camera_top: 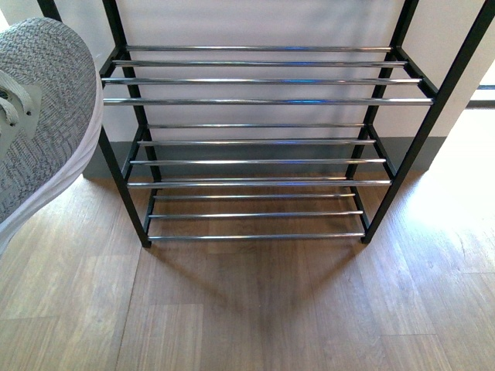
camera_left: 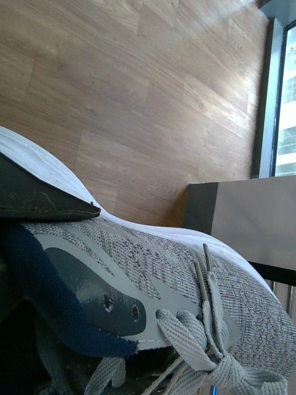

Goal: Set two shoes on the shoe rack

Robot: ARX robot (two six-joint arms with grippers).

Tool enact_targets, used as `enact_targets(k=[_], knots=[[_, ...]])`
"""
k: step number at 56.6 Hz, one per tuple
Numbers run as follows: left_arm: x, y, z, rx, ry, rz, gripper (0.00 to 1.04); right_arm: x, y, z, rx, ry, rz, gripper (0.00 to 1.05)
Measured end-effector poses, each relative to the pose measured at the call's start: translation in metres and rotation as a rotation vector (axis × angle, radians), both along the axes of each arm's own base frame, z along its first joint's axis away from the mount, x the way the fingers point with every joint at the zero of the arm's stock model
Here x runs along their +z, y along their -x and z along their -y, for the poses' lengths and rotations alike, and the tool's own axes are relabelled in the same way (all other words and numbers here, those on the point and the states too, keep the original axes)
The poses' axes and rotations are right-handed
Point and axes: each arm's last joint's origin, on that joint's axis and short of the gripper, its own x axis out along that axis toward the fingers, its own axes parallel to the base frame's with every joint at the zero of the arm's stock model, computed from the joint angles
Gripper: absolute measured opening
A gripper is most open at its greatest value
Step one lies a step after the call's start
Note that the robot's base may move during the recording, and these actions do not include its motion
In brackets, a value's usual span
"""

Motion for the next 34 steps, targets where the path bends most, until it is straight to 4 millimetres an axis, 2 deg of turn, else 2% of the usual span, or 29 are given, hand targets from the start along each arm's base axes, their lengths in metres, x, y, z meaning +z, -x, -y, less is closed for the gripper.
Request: enact_targets(k=[34], knots=[[-0.0006, 0.0002, 0.0000, -0.003, 0.000, -0.003, 0.02, -0.0001, 0.0000, 0.0001, -0.001, 0.000, -0.001, 0.01]])
